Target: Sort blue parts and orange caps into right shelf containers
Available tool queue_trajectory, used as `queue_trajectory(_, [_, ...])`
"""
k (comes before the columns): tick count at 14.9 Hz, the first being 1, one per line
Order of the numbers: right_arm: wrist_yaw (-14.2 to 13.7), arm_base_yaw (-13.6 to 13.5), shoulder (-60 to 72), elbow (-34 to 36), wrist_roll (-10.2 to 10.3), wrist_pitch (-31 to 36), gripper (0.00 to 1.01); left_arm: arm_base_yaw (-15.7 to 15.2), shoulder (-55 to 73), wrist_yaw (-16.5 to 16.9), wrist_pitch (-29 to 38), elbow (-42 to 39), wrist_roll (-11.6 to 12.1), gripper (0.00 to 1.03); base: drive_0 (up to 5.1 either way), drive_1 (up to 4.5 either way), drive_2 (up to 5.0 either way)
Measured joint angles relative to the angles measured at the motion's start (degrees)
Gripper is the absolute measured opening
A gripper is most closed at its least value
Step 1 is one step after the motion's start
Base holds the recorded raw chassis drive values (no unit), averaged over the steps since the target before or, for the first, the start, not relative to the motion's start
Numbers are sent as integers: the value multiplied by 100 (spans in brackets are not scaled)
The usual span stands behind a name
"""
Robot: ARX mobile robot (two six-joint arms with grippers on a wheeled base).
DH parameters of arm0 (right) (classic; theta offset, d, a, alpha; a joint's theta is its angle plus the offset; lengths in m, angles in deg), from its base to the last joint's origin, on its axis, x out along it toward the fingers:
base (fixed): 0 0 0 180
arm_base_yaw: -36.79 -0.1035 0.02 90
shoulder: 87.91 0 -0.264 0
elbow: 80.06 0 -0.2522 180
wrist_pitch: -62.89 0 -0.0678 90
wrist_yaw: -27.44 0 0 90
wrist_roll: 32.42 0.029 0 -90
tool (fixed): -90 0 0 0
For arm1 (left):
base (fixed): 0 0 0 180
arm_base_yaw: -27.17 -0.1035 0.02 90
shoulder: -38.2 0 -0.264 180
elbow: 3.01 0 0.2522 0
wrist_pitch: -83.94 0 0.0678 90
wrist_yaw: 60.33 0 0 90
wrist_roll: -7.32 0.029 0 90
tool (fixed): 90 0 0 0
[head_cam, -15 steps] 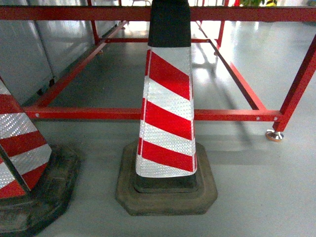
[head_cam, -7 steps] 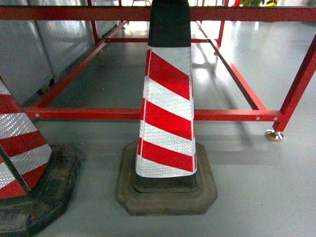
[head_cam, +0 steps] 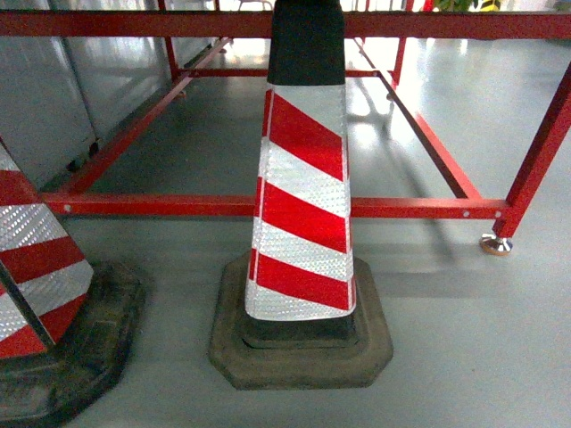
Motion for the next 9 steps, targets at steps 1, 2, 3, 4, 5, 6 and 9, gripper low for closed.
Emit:
queue_trajectory(1, [0,0,0,0,2,0,98,0,0,0,0,0,0,98,0,0,0])
queue_trajectory(2, [0,0,0,0,2,0,98,0,0,0,0,0,0,98,0,0,0])
queue_trajectory(3, [0,0,0,0,0,0,98,0,0,0,0,0,0,98,0,0,0])
queue_trajectory(4, [0,0,0,0,2,0,98,0,0,0,0,0,0,98,0,0,0])
queue_trajectory(5, [0,0,0,0,2,0,98,0,0,0,0,0,0,98,0,0,0])
queue_trajectory(6, [0,0,0,0,2,0,98,0,0,0,0,0,0,98,0,0,0])
queue_trajectory(9, [0,0,0,0,0,0,98,0,0,0,0,0,0,98,0,0,0])
